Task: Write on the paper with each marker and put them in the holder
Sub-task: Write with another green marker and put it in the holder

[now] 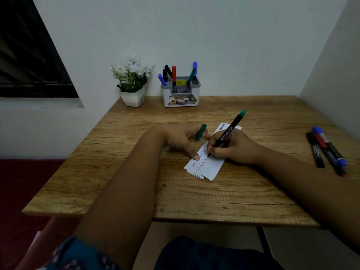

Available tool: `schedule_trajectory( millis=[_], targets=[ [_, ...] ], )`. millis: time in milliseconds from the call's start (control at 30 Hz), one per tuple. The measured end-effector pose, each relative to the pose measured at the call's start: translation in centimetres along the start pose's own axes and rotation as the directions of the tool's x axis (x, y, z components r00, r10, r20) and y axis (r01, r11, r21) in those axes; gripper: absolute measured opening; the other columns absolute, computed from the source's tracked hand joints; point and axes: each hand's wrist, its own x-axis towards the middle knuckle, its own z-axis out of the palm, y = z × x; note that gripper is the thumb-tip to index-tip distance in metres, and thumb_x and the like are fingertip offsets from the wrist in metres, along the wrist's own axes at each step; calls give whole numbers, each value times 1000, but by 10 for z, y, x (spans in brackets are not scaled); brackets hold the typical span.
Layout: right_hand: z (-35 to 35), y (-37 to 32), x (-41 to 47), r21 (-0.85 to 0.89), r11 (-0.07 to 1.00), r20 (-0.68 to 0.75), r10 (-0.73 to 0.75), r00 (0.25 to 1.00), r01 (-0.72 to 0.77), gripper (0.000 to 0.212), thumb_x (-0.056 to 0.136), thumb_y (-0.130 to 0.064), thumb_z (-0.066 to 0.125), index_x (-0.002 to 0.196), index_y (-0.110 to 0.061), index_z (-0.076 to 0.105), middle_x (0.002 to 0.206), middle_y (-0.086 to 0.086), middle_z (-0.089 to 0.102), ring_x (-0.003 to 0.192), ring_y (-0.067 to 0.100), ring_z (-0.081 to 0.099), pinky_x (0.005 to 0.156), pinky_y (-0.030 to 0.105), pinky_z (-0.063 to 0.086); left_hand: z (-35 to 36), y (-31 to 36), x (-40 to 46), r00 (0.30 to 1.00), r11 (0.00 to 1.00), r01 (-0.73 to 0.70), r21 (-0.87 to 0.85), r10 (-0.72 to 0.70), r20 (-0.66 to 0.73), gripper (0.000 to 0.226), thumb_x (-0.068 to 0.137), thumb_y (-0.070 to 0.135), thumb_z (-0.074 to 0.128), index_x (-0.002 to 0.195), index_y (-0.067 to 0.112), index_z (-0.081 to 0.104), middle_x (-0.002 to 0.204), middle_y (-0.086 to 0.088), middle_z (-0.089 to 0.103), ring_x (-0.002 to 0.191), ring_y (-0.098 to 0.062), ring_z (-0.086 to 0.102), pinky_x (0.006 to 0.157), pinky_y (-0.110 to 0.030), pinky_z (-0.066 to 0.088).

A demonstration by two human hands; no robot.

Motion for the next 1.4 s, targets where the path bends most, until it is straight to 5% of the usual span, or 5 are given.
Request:
schedule_trajectory(
  millis=[667, 800, 933, 1333, 1400],
  targets=[
    [-2, 2, 1, -39, 999, -53, 4, 999, -6, 14, 80, -6, 71, 76, -19, 74, 84, 6, 73, 98, 25, 67, 85, 43, 54, -1, -3, 3, 1000, 1000, 2, 20, -2, -7, 80, 64, 28, 84, 130, 26, 40, 143, 8, 44, 138, -13, 35, 117, -44, 26],
    [-3, 2, 1, 12, 1000, -83, 7, 997, -6, 17, 81, -3, 71, 74, -19, 73, 82, 4, 73, 94, -1, 67, 80, 33, 52, -1, -2, 1, 1000, 1000, 1, 24, -1, 8, 83, 66, 27, 83, 136, 21, 39, 143, 9, 45, 137, -11, 36, 117, -43, 25],
    [-3, 1, 0, -25, 1000, -51, 2, 999, -3, 16, 80, -4, 70, 75, -20, 73, 88, 9, 74, 109, 28, 65, 91, 51, 51, 0, -2, 1, 1000, 1000, -7, 21, 7, -7, 74, 65, 25, 83, 126, 25, 41, 141, 7, 46, 137, -13, 37, 117, -43, 27],
    [-2, 0, 0, 7, 1000, -39, 15, 999, -15, 20, 81, -5, 71, 72, -23, 72, 90, 5, 74, 115, 9, 63, 95, 48, 52, -1, -3, 2, 1000, 1000, -1, 1, 1, 1, 78, 66, 25, 84, 131, 23, 41, 141, 6, 45, 137, -13, 36, 116, -44, 27],
    [-3, 0, 0, -15, 1000, -43, 12, 999, -12, 18, 80, -4, 70, 71, -20, 71, 88, 8, 74, 114, 21, 64, 92, 51, 51, 0, -3, 2, 1000, 1000, -4, 8, 4, 0, 80, 66, 26, 84, 133, 22, 40, 142, 5, 45, 137, -14, 36, 117, -44, 27]
  ],
)
